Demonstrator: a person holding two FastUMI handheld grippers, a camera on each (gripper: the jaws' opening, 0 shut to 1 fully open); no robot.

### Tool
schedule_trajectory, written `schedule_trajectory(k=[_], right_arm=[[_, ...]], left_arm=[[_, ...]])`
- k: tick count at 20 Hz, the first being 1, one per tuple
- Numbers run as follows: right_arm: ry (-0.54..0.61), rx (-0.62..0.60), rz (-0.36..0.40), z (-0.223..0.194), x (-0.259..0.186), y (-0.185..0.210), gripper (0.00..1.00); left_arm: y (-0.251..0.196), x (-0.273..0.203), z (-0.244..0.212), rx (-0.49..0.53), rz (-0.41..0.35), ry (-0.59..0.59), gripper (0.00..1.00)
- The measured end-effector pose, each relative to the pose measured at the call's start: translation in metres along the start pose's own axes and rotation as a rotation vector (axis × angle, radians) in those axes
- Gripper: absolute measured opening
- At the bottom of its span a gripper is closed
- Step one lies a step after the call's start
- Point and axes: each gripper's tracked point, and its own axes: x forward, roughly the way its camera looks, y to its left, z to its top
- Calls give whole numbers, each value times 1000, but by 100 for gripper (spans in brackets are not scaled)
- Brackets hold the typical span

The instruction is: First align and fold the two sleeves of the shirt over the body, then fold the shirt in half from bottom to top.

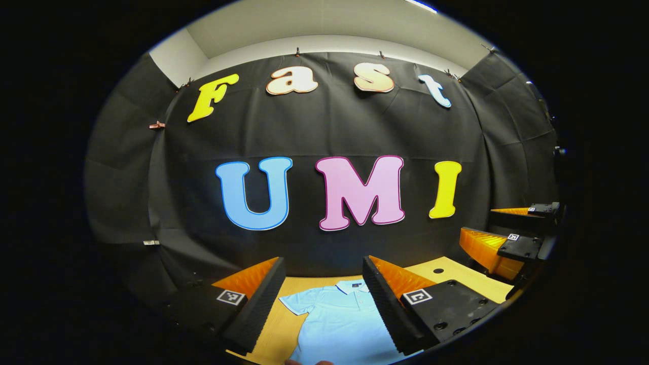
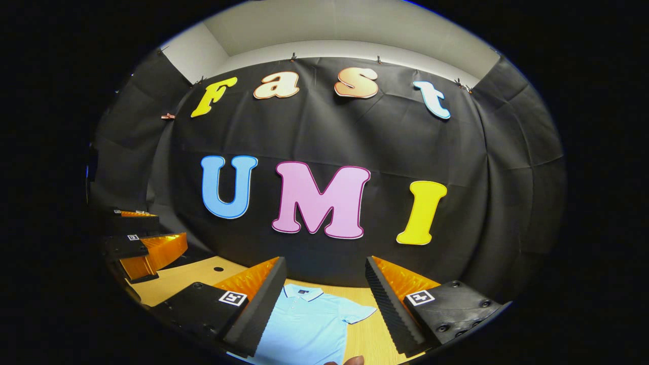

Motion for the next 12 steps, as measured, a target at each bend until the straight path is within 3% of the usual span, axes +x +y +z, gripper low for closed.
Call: schedule_trajectory(k=[4,7,12], right_arm=[[31,-46,-22,-8,21,-10,97],[92,-47,-13,-28,60,-15,94],[434,36,-10,-143,129,-47,98]], left_arm=[[1,4,-1,1,1,-2,96],[0,7,-5,2,1,2,97],[-4,14,-16,-11,10,28,98]])
